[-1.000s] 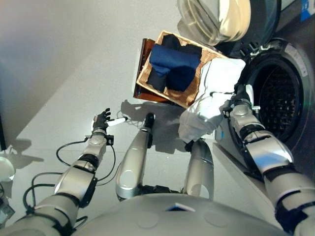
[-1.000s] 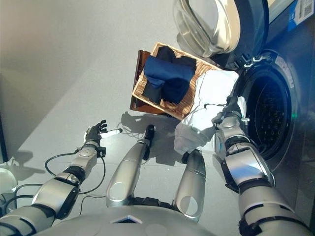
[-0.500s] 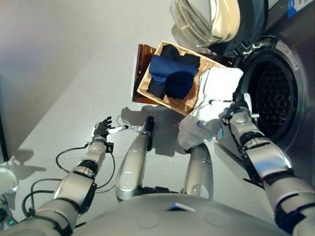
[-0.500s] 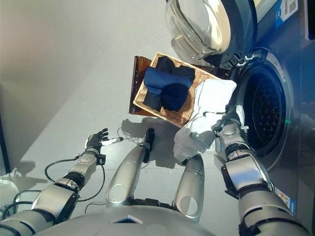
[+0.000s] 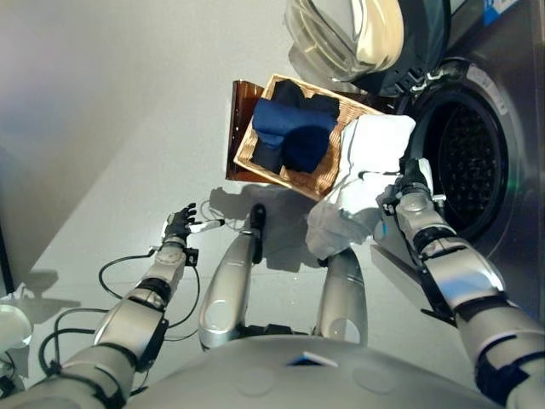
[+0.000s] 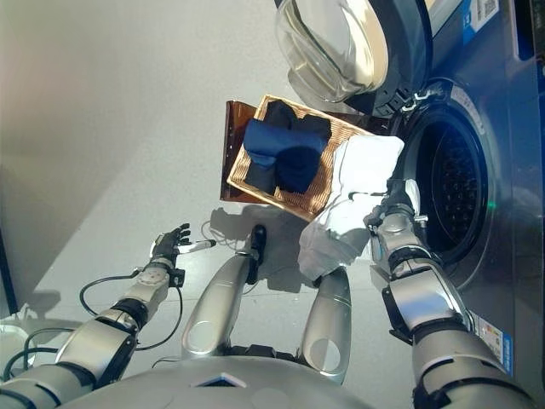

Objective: Pick up the clothes and place them into the washing machine

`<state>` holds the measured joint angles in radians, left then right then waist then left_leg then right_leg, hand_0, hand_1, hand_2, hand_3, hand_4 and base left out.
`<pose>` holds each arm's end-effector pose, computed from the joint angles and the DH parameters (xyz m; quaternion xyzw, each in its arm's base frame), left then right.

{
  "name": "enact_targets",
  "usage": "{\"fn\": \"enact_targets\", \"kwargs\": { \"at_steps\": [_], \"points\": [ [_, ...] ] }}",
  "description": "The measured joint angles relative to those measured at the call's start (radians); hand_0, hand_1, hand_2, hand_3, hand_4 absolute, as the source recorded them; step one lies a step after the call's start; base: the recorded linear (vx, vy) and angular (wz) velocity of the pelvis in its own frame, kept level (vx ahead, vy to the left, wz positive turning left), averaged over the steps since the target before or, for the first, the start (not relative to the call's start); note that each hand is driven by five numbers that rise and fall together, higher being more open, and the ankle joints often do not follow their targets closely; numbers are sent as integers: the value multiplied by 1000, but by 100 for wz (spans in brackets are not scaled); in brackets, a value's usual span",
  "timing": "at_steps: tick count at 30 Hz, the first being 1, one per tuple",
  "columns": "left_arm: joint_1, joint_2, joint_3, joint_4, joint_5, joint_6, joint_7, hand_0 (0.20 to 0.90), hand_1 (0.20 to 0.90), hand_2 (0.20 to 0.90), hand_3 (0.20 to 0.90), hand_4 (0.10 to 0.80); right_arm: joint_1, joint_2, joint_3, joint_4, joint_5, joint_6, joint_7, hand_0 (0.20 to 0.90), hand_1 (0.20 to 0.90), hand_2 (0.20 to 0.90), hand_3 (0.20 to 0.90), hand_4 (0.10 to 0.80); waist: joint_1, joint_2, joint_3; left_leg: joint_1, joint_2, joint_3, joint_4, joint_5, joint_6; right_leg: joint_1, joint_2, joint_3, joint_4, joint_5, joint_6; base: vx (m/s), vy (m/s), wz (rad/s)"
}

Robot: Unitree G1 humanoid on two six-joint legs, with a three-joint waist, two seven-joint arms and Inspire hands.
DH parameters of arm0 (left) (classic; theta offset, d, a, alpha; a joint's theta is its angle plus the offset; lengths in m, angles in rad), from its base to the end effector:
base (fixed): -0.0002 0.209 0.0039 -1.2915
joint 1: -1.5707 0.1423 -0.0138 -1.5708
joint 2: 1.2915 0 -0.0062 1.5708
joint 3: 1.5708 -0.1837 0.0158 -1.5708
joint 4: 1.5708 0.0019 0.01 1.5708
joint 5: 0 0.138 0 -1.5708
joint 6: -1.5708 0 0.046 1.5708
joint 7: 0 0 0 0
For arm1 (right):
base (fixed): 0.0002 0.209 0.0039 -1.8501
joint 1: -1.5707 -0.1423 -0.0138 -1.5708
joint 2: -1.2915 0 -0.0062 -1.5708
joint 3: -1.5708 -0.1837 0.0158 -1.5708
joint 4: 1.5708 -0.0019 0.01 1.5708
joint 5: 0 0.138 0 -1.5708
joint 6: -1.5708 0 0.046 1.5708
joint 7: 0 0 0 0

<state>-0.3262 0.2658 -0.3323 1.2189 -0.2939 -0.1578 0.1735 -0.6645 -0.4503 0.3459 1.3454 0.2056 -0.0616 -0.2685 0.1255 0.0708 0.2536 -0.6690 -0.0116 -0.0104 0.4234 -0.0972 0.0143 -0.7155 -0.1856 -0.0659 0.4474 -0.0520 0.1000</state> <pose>0.1920 0.2081 -0.0720 0.1358 0.3602 0.0737 0.9200 0.2724 -0.2616 0.0080 -0.2647 0.2754 -0.1777 0.9069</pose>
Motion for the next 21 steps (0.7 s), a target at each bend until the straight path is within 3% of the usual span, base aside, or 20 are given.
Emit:
{"fn": "enact_targets", "kwargs": {
  "at_steps": [21],
  "points": [
    [-4, 1, 4, -1, -17, -2, 2, 900, 900, 900, 900, 800, 2, 34, 37, -6, -3, 20, 8, 900, 900, 900, 900, 800, 1, -12, 17, 13, -2, -14, -27, 13, -3, 14, -1, -13, -8, 1, -3, 10, -3, 2]
  ]
}}
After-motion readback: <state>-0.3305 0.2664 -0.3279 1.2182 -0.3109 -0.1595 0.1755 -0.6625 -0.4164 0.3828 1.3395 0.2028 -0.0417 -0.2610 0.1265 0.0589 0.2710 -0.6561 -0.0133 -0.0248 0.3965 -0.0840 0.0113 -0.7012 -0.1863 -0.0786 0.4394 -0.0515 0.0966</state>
